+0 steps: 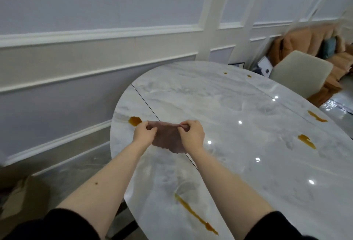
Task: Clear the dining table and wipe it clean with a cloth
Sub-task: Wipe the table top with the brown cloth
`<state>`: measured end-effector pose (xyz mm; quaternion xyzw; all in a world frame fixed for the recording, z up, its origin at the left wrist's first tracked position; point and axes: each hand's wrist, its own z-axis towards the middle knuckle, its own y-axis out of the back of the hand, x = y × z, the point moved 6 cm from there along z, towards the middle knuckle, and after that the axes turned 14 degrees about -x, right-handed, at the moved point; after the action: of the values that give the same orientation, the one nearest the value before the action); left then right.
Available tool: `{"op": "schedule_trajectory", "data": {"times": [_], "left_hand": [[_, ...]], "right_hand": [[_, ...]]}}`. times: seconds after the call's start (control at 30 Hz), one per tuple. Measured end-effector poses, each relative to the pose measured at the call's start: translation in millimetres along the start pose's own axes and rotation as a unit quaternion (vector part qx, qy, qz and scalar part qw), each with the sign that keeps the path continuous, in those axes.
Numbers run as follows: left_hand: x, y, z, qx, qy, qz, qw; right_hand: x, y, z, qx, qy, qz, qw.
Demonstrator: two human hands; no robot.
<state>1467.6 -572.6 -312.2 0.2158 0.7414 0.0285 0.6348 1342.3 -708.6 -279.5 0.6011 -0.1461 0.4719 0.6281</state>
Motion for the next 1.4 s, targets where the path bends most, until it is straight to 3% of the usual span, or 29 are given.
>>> {"op": "schedule_trajectory", "data": {"times": [0.2,0.27,0.33,0.37,0.43,0.63,0.83,1.1,1.4], "left_hand": [[4.7,-20.5,33.8,0.010,0.024,-0.019,0.999],[25.6,-23.7,35.4,0.023,0.040,0.007,0.999],[52.9,-23.0,35.4,0.034,0.049,0.066,0.996],[66.9,-20.6,37.6,0.027,0.048,0.095,0.994],[83.3,-13.8,41.8,0.001,0.039,0.123,0.992],[90.1,-9.3,48.0,-0.022,-0.128,0.189,0.973],[112.1,-8.2,58.7,-0.054,-0.223,0.361,0.904],[126.2,14.4,103.4,-0.135,-0.192,0.421,0.876],[123.6,21.5,153.2,-0.147,-0.164,0.413,0.884]], "right_hand": [[-1.1,-27.5,33.9,0.012,0.082,-0.007,0.997],[-10.1,-38.2,23.7,0.083,0.178,-0.078,0.977],[-27.6,-51.3,1.5,0.198,0.269,-0.171,0.927],[-38.9,-57.2,-9.3,0.239,0.285,-0.203,0.906],[-52.4,-66.6,-20.0,0.250,0.281,-0.217,0.901],[-55.6,-118.6,-29.0,0.258,0.269,-0.184,0.910],[-73.7,-149.7,-34.3,0.289,0.371,-0.242,0.849],[-86.7,-163.3,-24.1,0.236,0.280,-0.244,0.898],[-79.6,-206.6,20.3,0.154,0.128,-0.286,0.937]]}}
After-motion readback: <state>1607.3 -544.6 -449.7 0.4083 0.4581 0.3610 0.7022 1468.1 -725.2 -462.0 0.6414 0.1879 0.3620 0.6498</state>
